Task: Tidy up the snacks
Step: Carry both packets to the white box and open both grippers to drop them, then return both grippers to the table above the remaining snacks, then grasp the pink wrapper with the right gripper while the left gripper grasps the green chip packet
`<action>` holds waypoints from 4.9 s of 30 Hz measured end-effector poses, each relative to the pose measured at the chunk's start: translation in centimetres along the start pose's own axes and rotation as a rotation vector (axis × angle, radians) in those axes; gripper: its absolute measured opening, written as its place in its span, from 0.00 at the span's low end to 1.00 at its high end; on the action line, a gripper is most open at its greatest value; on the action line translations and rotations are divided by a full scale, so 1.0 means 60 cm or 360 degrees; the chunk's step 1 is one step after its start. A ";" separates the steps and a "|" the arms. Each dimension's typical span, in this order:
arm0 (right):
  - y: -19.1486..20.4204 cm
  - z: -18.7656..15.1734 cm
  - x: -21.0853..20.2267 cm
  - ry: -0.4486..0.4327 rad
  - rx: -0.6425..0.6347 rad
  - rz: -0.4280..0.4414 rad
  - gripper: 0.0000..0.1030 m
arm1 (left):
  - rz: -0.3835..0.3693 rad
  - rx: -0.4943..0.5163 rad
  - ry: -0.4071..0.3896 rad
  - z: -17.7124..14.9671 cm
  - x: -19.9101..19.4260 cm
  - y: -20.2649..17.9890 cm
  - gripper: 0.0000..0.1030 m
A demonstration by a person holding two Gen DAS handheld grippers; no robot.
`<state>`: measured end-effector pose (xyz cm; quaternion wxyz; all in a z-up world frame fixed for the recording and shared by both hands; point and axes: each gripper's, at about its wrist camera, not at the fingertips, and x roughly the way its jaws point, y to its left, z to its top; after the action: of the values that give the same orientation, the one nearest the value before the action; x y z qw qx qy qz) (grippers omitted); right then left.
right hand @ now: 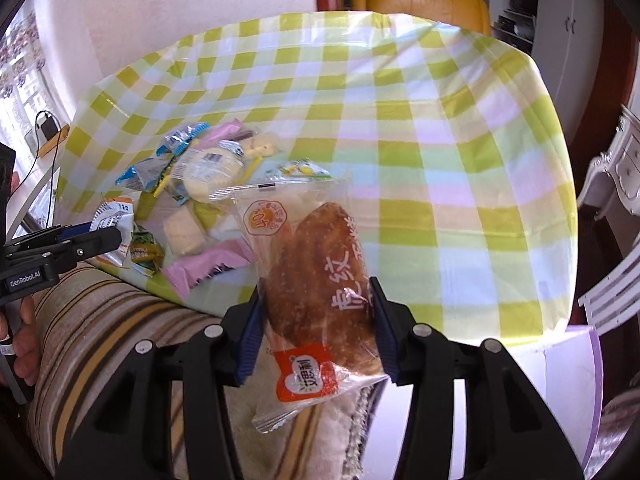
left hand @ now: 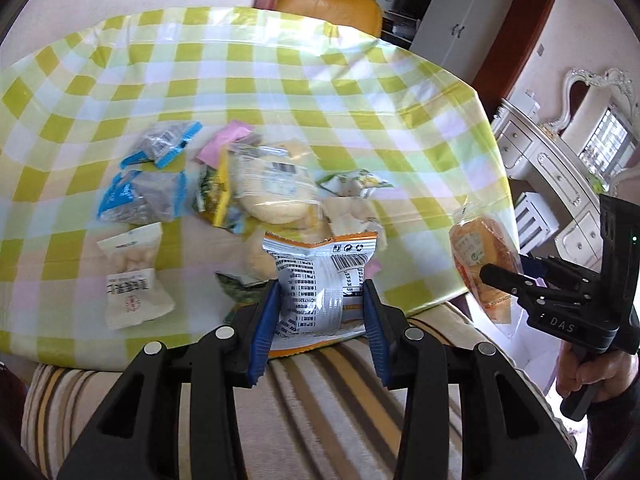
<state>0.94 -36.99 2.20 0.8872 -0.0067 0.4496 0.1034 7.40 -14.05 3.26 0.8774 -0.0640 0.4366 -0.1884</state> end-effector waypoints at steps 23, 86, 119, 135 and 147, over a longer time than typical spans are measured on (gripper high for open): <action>-0.220 -0.155 -0.042 0.0135 0.0563 -0.0379 0.47 | -0.0535 0.0469 0.0429 -0.038 0.131 -0.316 0.39; 0.099 -0.001 0.046 0.0156 0.0394 -0.0072 0.74 | 0.0118 -0.0342 -0.0084 -0.038 -0.060 0.142 0.79; 0.151 0.058 0.166 0.0311 0.0423 0.0039 0.71 | -0.0131 -0.0229 0.0272 -0.009 0.061 0.135 0.49; 0.149 0.051 0.162 0.0298 0.0395 -0.0018 0.21 | -0.0122 -0.0196 0.0288 -0.003 0.083 0.122 0.21; 0.126 0.031 0.112 0.0216 0.0443 0.0032 0.17 | -0.0061 -0.0197 0.0192 -0.004 0.045 0.115 0.12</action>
<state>4.88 -28.17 -1.45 0.8461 0.1140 0.5185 0.0483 10.58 -8.72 -0.84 0.8401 -0.1151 0.4981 -0.1813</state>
